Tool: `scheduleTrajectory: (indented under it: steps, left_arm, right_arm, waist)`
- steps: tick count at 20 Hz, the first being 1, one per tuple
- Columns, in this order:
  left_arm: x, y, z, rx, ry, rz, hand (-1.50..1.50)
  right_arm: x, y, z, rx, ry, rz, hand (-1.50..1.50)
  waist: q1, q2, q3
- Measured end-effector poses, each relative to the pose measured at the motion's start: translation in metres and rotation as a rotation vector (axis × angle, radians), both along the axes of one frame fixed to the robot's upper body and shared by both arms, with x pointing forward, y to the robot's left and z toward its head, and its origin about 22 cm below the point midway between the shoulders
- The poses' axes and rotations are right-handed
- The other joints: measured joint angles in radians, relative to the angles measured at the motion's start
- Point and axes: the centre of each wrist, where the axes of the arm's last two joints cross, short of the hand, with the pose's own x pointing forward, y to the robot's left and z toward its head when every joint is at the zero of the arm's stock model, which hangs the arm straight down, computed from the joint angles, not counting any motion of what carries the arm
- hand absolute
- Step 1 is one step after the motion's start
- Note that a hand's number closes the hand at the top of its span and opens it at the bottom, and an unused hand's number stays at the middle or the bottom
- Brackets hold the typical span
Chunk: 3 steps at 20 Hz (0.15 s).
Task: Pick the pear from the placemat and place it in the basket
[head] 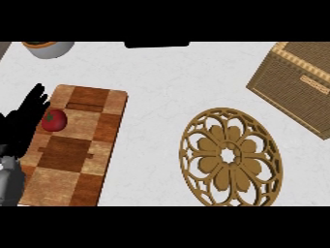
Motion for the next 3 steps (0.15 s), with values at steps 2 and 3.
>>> scheduleTrajectory:
  steps: [2, 3]
  left_arm:
    - [-0.003, -0.001, -0.005, -0.002, -0.001, 0.003, 0.00]
    - [-0.003, 0.000, -0.004, -0.002, 0.000, 0.004, 0.00]
  right_arm:
    - [-0.027, -0.014, 0.000, 0.012, 0.014, 0.034, -1.50]
    - [-0.042, -0.020, -0.002, 0.017, 0.023, 0.050, -1.50]
  waist:
    - [-0.002, 0.001, 0.000]
    - [-0.002, 0.001, 0.000]
